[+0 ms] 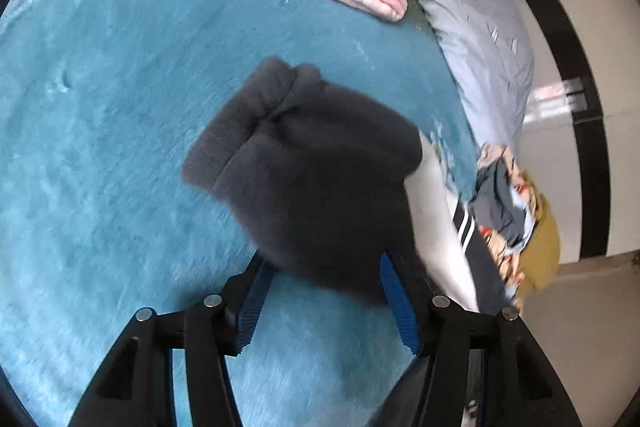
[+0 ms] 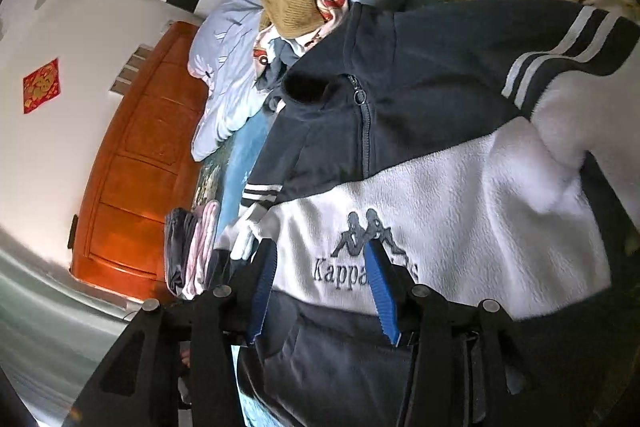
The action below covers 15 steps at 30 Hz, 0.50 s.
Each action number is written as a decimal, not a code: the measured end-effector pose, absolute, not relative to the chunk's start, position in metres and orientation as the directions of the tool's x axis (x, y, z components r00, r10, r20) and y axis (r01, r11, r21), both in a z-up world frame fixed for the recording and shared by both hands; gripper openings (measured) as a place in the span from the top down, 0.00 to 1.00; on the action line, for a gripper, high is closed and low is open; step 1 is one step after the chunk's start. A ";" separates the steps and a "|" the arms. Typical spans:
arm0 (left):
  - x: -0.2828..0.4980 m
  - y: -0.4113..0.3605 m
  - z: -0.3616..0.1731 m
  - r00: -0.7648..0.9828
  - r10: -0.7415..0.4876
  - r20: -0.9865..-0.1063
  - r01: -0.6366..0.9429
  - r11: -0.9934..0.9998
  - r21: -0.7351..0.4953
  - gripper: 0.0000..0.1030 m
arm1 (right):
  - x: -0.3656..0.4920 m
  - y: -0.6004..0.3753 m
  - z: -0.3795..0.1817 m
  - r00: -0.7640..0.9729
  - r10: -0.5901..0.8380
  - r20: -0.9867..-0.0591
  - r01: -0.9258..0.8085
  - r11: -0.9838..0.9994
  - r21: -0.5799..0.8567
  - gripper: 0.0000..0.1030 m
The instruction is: Fold clothes
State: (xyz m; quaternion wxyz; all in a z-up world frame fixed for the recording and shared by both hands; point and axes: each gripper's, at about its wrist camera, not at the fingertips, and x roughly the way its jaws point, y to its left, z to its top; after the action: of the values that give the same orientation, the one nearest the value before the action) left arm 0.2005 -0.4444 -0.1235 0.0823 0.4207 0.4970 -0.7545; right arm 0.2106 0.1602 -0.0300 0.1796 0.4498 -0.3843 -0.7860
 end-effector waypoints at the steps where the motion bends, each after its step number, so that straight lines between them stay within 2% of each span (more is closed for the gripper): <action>1: 0.199 -0.445 -0.125 -0.644 0.282 -0.711 0.539 -0.491 -0.684 0.44 | 0.208 0.160 -0.031 -0.531 -0.626 -0.571 -0.067 -0.640 0.765 0.54; 3: 0.194 -0.444 -0.122 -0.652 0.254 -0.714 0.538 -0.508 -0.672 0.44 | 0.202 0.159 -0.033 -0.531 -0.619 -0.578 -0.076 -0.645 0.760 0.53; 4: 0.192 -0.444 -0.122 -0.655 0.245 -0.714 0.541 -0.508 -0.670 0.49 | 0.199 0.158 -0.033 -0.531 -0.618 -0.580 -0.079 -0.645 0.760 0.53; 5: 0.190 -0.446 -0.124 -0.652 0.232 -0.722 0.555 -0.502 -0.663 0.65 | 0.197 0.157 -0.034 -0.531 -0.618 -0.580 -0.081 -0.645 0.760 0.53; 7: 0.185 -0.452 -0.129 -0.637 0.209 -0.742 0.584 -0.497 -0.642 0.87 | 0.191 0.155 -0.035 -0.530 -0.618 -0.581 -0.084 -0.643 0.761 0.53; 15: 0.154 -0.458 -0.085 -0.667 0.094 -0.739 0.483 -0.700 -0.525 0.89 | 0.178 0.152 -0.046 -0.513 -0.634 -0.578 -0.100 -0.625 0.774 0.53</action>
State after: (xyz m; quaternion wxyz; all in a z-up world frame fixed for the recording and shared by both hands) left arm 0.1542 -0.4575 -0.0855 0.1165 0.3913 0.3691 -0.8349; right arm 0.1783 0.1524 -0.0459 0.1726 0.4620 -0.3971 -0.7740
